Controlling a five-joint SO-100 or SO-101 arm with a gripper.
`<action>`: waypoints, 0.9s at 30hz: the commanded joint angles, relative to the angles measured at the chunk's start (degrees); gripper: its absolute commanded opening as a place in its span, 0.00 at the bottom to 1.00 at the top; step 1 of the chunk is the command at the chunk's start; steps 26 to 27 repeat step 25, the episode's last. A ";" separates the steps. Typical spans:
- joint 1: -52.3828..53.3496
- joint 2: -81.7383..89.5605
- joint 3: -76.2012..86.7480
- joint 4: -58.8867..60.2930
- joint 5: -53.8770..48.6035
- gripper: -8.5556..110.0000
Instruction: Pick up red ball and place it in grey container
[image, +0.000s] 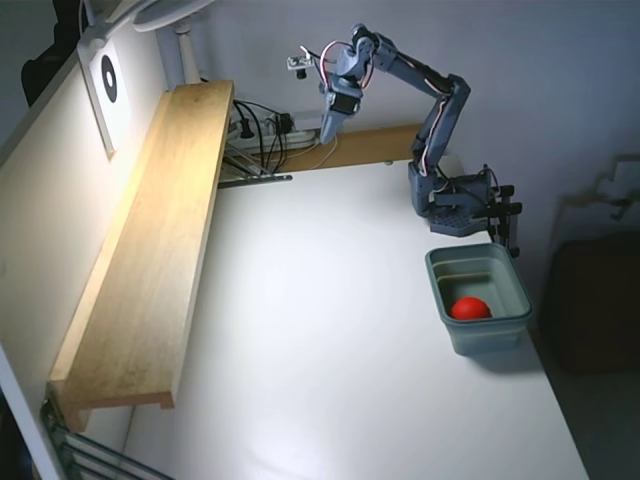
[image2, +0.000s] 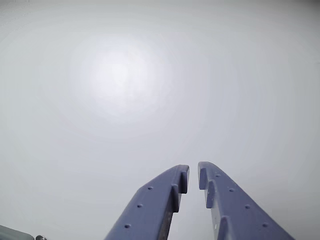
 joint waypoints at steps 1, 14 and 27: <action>3.09 3.23 1.22 0.60 0.18 0.06; 5.57 4.54 2.54 0.60 0.18 0.05; 5.57 4.54 2.54 0.60 0.18 0.05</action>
